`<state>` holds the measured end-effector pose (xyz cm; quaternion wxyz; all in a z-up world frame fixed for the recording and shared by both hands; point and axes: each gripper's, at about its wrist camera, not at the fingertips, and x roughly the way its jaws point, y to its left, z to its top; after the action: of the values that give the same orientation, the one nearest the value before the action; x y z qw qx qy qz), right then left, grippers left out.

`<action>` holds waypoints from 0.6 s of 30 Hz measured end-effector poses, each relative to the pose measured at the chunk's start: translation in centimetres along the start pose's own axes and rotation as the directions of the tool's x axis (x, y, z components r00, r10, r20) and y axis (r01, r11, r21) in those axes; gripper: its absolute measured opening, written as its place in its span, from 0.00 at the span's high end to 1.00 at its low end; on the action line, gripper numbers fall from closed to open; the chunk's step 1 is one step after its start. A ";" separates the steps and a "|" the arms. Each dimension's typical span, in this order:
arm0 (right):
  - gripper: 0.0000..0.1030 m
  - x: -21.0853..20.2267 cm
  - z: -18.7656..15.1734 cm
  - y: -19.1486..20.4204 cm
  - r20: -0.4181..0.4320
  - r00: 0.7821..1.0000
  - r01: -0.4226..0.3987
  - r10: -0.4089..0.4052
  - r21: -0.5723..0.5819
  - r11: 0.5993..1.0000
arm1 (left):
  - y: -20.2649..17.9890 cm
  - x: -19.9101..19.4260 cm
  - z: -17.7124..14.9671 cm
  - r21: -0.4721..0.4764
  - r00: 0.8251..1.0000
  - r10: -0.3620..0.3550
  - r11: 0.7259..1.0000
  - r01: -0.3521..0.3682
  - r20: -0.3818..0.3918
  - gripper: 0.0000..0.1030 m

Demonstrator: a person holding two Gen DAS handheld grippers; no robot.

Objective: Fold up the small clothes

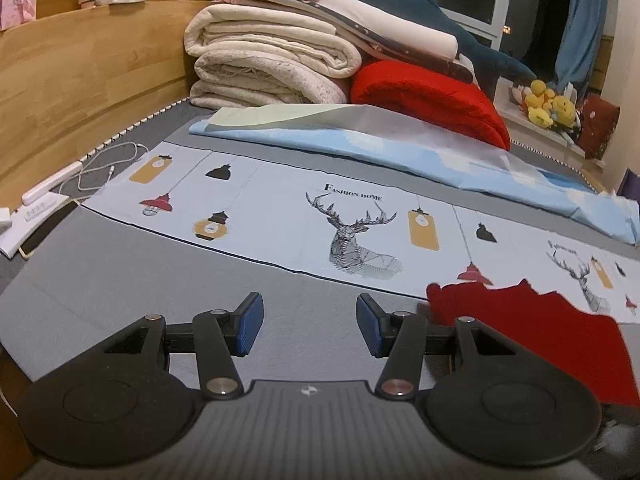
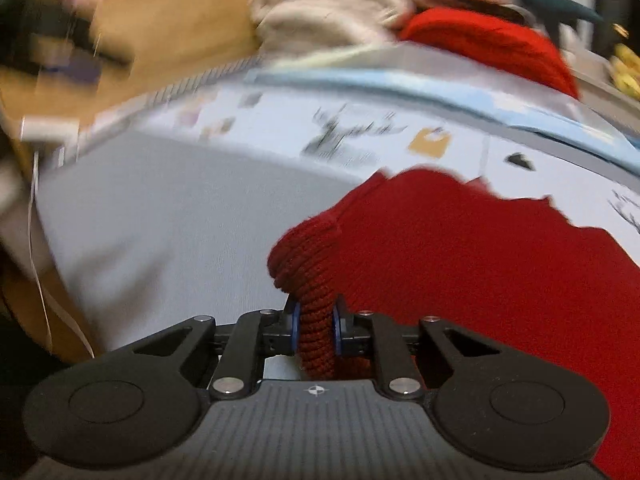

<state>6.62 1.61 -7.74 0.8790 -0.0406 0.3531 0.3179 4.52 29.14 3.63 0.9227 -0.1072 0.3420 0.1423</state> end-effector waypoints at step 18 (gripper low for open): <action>0.77 -19.6 -9.8 -29.6 -0.221 0.878 0.450 -0.424 0.684 0.575 | -17.7 2.5 -1.4 0.222 0.989 -0.149 0.964 0.149 -0.020 0.45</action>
<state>7.38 -35.20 -6.94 0.8681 0.2146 0.4416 -0.0727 11.43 12.64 2.68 0.9363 -0.0289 0.3484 0.0332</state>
